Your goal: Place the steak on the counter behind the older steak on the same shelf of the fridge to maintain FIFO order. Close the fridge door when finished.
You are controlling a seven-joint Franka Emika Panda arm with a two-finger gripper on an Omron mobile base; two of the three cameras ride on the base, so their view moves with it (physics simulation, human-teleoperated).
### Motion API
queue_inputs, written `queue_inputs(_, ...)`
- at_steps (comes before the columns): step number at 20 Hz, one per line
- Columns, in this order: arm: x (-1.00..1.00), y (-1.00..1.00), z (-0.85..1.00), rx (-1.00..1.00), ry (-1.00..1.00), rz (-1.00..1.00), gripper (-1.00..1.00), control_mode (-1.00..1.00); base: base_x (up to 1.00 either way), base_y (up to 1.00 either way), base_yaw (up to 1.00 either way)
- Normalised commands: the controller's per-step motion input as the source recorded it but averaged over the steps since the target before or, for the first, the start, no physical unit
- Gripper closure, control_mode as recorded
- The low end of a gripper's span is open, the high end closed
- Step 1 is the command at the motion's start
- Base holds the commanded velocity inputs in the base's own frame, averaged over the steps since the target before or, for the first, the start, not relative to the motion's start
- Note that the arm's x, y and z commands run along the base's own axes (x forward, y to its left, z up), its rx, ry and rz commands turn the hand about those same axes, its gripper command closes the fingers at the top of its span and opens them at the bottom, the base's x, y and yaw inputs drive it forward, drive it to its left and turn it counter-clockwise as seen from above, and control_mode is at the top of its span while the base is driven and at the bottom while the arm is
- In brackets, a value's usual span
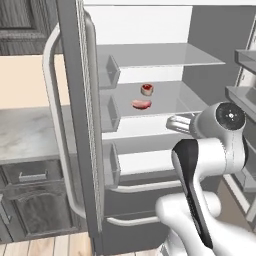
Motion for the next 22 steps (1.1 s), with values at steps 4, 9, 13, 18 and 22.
queue_inputs(4, 0.00, 0.00, 0.00, 0.00, 0.00, 0.00, -1.00, 1.00, -0.29, -0.05, 0.00)
queue_inputs(9, 0.00, 0.00, 0.00, 0.00, 0.00, 0.00, -1.00, 1.00, -0.18, -0.24, 0.00)
queue_inputs(13, 0.00, 0.00, 0.00, 0.00, 0.00, 0.00, -1.00, 1.00, -0.20, -0.18, 0.00)
queue_inputs(18, -0.04, -0.01, -0.01, 0.00, 0.00, 0.00, -1.00, -1.00, -0.10, -0.06, 0.00)
queue_inputs(22, -0.11, -0.23, 0.00, 0.03, -0.04, 0.00, -1.00, -1.00, 0.00, 0.00, 0.00)
